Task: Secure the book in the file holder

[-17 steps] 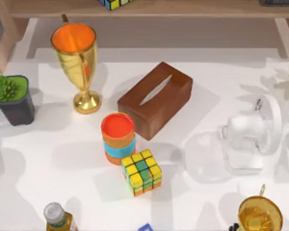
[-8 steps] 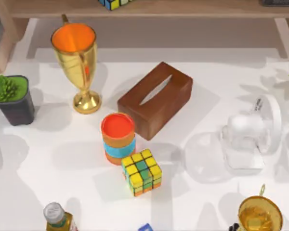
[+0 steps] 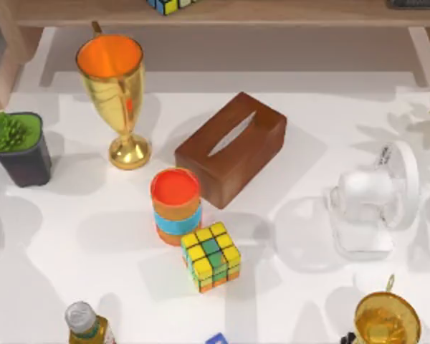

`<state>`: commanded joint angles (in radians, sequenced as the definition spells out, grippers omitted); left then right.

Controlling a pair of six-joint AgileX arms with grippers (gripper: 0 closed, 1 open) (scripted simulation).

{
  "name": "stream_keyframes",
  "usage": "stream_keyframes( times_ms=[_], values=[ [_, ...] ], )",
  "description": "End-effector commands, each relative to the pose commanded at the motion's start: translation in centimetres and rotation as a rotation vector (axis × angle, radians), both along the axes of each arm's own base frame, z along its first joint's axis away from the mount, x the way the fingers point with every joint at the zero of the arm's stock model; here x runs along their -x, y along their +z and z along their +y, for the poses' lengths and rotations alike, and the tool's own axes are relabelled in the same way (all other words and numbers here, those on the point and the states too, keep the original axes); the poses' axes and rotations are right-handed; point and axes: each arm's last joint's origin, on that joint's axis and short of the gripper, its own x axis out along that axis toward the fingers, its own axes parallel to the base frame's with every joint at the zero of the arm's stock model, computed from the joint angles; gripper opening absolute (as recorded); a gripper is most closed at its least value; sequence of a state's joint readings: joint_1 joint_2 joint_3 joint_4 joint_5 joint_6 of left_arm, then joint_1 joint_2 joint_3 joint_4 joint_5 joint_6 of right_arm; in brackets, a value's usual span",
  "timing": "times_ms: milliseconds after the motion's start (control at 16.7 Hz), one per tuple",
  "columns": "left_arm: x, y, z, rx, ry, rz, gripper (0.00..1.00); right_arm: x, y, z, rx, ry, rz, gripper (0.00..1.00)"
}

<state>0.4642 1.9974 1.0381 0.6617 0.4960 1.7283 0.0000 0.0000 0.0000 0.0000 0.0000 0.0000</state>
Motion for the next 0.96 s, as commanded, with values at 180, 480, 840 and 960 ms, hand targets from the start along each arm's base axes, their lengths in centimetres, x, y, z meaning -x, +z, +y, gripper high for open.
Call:
stream_keyframes(
  times_ms=[180,480,840,960],
  values=[
    [0.0,0.0,0.0,0.0,0.0,0.0,0.45,0.0,0.0,0.0,0.0,0.0,0.0,1.0],
    [0.0,0.0,0.0,0.0,0.0,0.0,0.83,0.0,0.0,0.0,0.0,0.0,0.0,1.0],
    [0.0,0.0,0.0,0.0,0.0,0.0,1.0,0.0,0.0,0.0,0.0,0.0,0.0,1.0],
    [0.0,0.0,0.0,0.0,0.0,0.0,1.0,0.0,0.0,0.0,0.0,0.0,0.0,1.0]
  ],
)
